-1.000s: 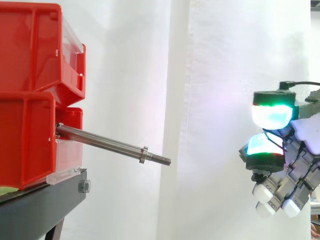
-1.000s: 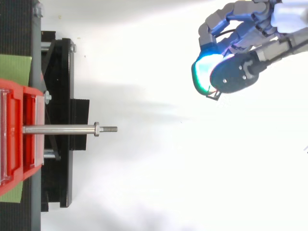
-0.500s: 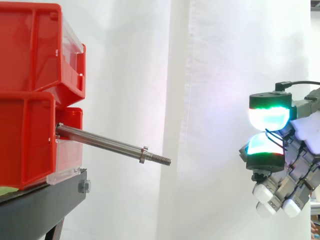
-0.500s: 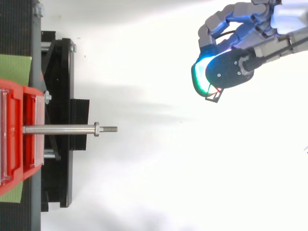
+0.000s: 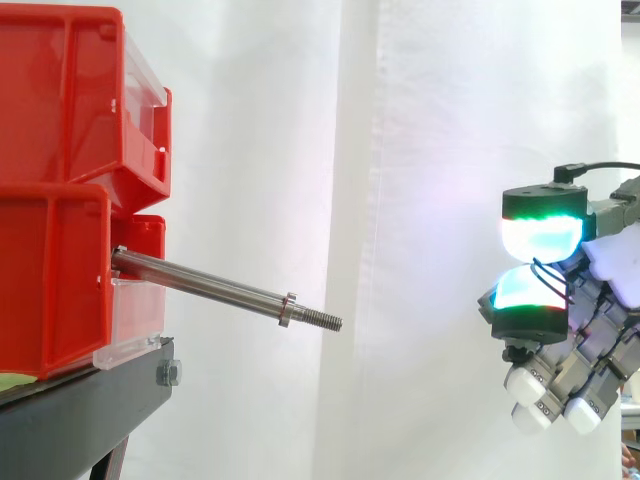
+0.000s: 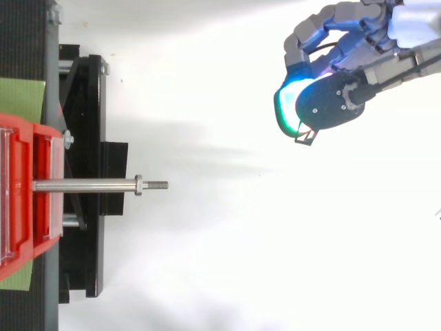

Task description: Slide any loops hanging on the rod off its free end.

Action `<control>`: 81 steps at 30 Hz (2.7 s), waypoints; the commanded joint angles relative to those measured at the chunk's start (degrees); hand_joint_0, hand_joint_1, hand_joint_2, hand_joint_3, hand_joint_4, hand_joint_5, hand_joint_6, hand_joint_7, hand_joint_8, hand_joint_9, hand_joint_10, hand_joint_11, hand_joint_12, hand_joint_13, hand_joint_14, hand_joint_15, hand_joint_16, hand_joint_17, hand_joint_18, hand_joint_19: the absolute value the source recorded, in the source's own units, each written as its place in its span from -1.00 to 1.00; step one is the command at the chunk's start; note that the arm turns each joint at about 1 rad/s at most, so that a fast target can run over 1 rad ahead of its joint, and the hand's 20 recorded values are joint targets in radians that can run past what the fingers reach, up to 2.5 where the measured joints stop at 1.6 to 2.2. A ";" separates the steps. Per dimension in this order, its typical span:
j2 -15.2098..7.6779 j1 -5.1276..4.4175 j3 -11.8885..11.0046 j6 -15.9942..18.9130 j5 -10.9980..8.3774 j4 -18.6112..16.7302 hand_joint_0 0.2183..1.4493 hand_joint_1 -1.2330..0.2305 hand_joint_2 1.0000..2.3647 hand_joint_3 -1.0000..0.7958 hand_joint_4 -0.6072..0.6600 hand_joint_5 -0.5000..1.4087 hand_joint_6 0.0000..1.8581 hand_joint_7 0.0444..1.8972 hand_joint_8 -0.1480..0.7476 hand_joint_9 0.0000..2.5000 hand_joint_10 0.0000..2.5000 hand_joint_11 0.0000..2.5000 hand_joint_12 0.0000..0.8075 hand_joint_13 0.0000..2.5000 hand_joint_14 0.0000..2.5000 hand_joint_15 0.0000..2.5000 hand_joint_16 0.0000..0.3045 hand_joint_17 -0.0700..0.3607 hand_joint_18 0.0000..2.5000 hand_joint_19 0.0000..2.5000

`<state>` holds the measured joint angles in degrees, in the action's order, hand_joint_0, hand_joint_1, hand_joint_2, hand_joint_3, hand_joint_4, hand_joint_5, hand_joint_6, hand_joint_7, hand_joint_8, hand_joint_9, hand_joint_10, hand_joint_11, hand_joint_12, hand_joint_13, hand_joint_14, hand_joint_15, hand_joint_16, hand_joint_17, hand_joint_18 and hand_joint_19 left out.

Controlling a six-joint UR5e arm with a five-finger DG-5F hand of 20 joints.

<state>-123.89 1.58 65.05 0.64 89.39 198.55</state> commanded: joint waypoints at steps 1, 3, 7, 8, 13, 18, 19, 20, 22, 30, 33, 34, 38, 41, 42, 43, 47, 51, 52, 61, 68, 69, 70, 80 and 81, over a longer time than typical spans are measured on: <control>-0.04 -0.08 -0.01 0.77 -0.01 0.08 -0.33 -0.32 -0.98 -0.21 0.17 -0.67 -0.11 0.25 -0.13 -0.49 -1.00 -0.88 -0.38 -0.58 -1.00 -0.96 -0.79 -0.33 -0.60 -0.77; -0.04 -0.26 -0.01 2.44 -0.09 0.70 -0.31 -0.35 -0.98 -0.30 0.20 -0.67 -0.11 0.23 -0.14 -0.49 -1.00 -0.89 -0.37 -0.57 -1.00 -0.96 -0.78 -0.33 -0.58 -0.77; -0.04 -0.52 -0.01 6.22 0.08 2.72 -0.35 -0.26 -0.99 -0.38 0.21 -0.66 -0.10 0.26 -0.12 -0.45 -1.00 -0.87 -0.38 -0.55 -1.00 -0.96 -0.79 -0.34 -0.56 -0.75; -0.04 -0.61 -0.01 6.66 -0.01 2.90 -0.36 -0.23 -0.99 -0.39 0.22 -0.65 -0.10 0.28 -0.12 -0.44 -1.00 -0.88 -0.38 -0.55 -1.00 -0.96 -0.79 -0.34 -0.56 -0.75; -0.04 -0.61 -0.01 6.92 -0.01 2.90 -0.37 -0.02 -0.99 -0.40 0.21 -0.64 -0.10 0.32 -0.12 -0.42 -1.00 -0.88 -0.40 -0.55 -1.00 -0.96 -0.80 -0.35 -0.58 -0.75; -0.04 -0.70 -0.01 7.01 -0.09 2.90 -0.36 0.03 -0.99 -0.40 0.21 -0.63 -0.10 0.30 -0.11 -0.41 -1.00 -0.89 -0.40 -0.55 -1.00 -0.95 -0.81 -0.37 -0.59 -0.74; -0.04 -0.61 -0.01 7.01 -0.09 2.90 -0.36 0.04 -0.99 -0.40 0.20 -0.63 -0.10 0.30 -0.11 -0.41 -1.00 -0.88 -0.40 -0.55 -1.00 -0.95 -0.81 -0.37 -0.59 -0.75; -0.04 -0.61 -0.01 7.01 -0.09 2.90 -0.36 0.04 -1.00 -0.40 0.21 -0.63 -0.10 0.30 -0.11 -0.41 -1.00 -0.88 -0.40 -0.55 -1.00 -0.95 -0.81 -0.37 -0.59 -0.75; -0.04 -0.61 -0.01 7.01 -0.09 2.90 -0.36 0.03 -0.99 -0.40 0.21 -0.63 -0.10 0.28 -0.11 -0.41 -1.00 -0.88 -0.40 -0.55 -1.00 -0.95 -0.81 -0.37 -0.59 -0.75; -0.04 -0.70 0.08 8.24 -0.18 3.34 -0.43 -0.02 -1.00 -0.44 0.23 -0.63 -0.13 0.30 -0.11 -0.41 -1.00 -0.88 -0.40 -0.55 -1.00 -0.95 -0.81 -0.37 -0.59 -0.74; -0.04 -0.79 -0.01 9.30 -0.27 3.78 -0.48 -0.01 -1.00 -0.44 0.23 -0.63 -0.13 0.29 -0.10 -0.41 -1.00 -0.88 -0.40 -0.54 -1.00 -0.95 -0.80 -0.36 -0.58 -0.74; -0.12 -0.87 0.08 9.30 -0.36 3.78 -0.50 -0.01 -1.00 -0.44 0.24 -0.63 -0.13 0.28 -0.10 -0.41 -1.00 -0.89 -0.39 -0.54 -1.00 -0.95 -0.80 -0.36 -0.58 -0.74; -0.04 -0.96 0.08 9.30 -0.89 4.57 -0.58 -0.05 -1.00 -0.44 0.25 -0.63 -0.15 0.26 -0.07 -0.41 -1.00 -0.89 -0.35 -0.54 -1.00 -0.95 -0.78 -0.33 -0.57 -0.75; -0.04 -0.96 0.08 9.56 -0.89 5.45 -0.63 -0.15 -1.00 -0.44 0.27 -0.63 -0.16 0.24 -0.05 -0.42 -1.00 -0.90 -0.33 -0.54 -1.00 -0.96 -0.77 -0.30 -0.55 -0.77; -0.04 -0.96 0.08 9.47 -0.89 5.62 -0.64 -0.18 -1.00 -0.44 0.27 -0.63 -0.16 0.23 -0.05 -0.43 -1.00 -0.89 -0.33 -0.54 -1.00 -0.96 -0.76 -0.30 -0.55 -0.77; -0.04 -0.96 0.08 9.47 -0.89 5.71 -0.65 -0.19 -1.00 -0.44 0.28 -0.63 -0.16 0.24 -0.05 -0.43 -1.00 -0.90 -0.32 -0.54 -1.00 -0.96 -0.76 -0.29 -0.54 -0.77; 0.05 -0.96 0.08 9.47 -0.89 5.89 -0.70 -0.24 -1.00 -0.44 0.28 -0.63 -0.17 0.21 -0.03 -0.43 -1.00 -0.90 -0.29 -0.53 -1.00 -0.96 -0.74 -0.26 -0.53 -0.78; -0.04 -0.96 -0.01 9.47 -0.89 6.50 -0.69 -0.31 -1.00 -0.44 0.28 -0.63 -0.19 0.22 -0.03 -0.44 -1.00 -0.90 -0.28 -0.54 -1.00 -0.97 -0.74 -0.26 -0.53 -0.78; 0.05 -0.96 -0.01 9.47 -0.89 6.50 -0.67 -0.35 -1.00 -0.44 0.27 -0.63 -0.20 0.24 -0.05 -0.45 -1.00 -0.90 -0.30 -0.55 -1.00 -0.96 -0.74 -0.27 -0.54 -0.78; -0.04 -1.14 -0.01 9.47 -1.76 6.41 -0.52 -0.39 -1.00 -0.44 0.21 -0.64 -0.22 0.29 -0.13 -0.50 -1.00 -0.91 -0.36 -0.59 -1.00 -0.97 -0.77 -0.32 -0.59 -0.77; 0.05 -1.22 0.08 9.47 -2.03 6.33 -0.35 -0.36 -0.99 -0.35 0.13 -0.64 -0.19 0.33 -0.16 -0.49 -1.00 -0.90 -0.41 -0.59 -1.00 -0.97 -0.80 -0.35 -0.61 -0.77; 0.05 -1.22 0.08 9.47 -2.03 6.33 -0.36 -0.36 -0.98 -0.28 0.11 -0.65 -0.16 0.34 -0.16 -0.49 -1.00 -0.90 -0.41 -0.60 -1.00 -0.97 -0.80 -0.35 -0.61 -0.77; -0.04 -1.14 -0.01 9.47 -2.12 6.33 -0.37 -0.36 -0.98 -0.24 0.11 -0.65 -0.13 0.30 -0.16 -0.49 -1.00 -0.89 -0.41 -0.60 -1.00 -0.96 -0.80 -0.35 -0.62 -0.77; -0.04 -1.22 0.08 9.47 -2.12 6.33 -0.41 -0.08 -0.98 -0.20 0.17 -0.65 -0.12 0.28 -0.14 -0.47 -1.00 -0.89 -0.41 -0.62 -1.00 -0.95 -0.80 -0.36 -0.70 -0.73; -0.04 -1.22 -0.01 9.47 -2.12 6.33 -0.41 -0.04 -0.98 -0.21 0.16 -0.65 -0.13 0.28 -0.14 -0.46 -0.99 -0.89 -0.41 -0.62 -1.00 -0.95 -0.80 -0.36 -0.71 -0.73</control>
<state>-123.90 0.38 65.11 10.11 87.28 204.87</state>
